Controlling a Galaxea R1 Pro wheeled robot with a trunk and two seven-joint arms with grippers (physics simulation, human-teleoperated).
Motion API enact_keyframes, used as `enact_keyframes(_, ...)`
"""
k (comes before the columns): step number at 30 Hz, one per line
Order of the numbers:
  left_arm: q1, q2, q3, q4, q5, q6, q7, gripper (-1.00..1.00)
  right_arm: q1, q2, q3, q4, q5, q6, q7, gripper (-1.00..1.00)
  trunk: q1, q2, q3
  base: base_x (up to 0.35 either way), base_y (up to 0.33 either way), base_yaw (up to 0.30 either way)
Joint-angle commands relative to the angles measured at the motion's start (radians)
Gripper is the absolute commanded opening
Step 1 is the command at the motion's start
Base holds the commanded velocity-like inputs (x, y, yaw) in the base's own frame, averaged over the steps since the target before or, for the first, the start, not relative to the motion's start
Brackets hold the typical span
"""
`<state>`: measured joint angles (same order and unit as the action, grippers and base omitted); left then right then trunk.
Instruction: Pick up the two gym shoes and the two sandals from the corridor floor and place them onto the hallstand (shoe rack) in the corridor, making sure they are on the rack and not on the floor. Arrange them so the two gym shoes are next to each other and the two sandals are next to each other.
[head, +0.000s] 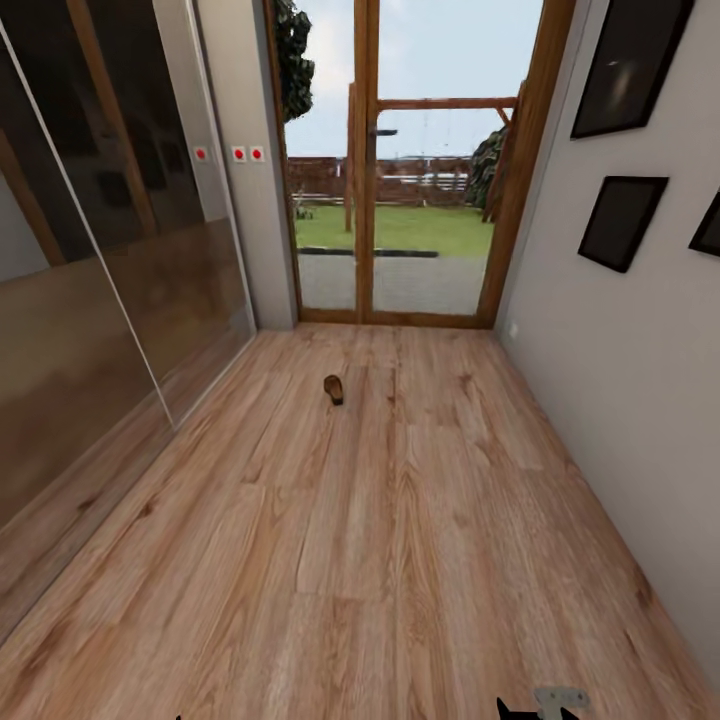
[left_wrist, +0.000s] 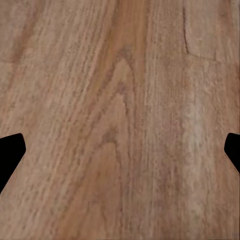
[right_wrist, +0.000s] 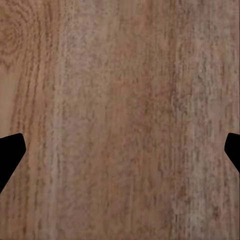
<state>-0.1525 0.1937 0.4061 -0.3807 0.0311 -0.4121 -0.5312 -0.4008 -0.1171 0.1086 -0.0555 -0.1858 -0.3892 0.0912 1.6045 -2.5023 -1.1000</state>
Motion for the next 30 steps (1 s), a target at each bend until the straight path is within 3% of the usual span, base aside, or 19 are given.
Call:
enact_keyframes(1, -0.001, 0.0, 0.007, 0.001, 0.003, 0.001, -0.01, 1.0, 0.0, -0.001, 0.008, 0.001, -0.01, -0.003, 0.005, 1.0, 0.0, 0.0, -0.001, 0.338, 0.0, 0.0)
enact_keyframes(30, -0.001, 0.0, 0.007, 0.002, 0.003, 0.001, -0.01, 1.0, -0.001, 0.003, 0.007, -0.001, -0.014, -0.003, 0.004, 1.0, 0.0, 0.0, -0.001, 0.338, 0.0, 0.0)
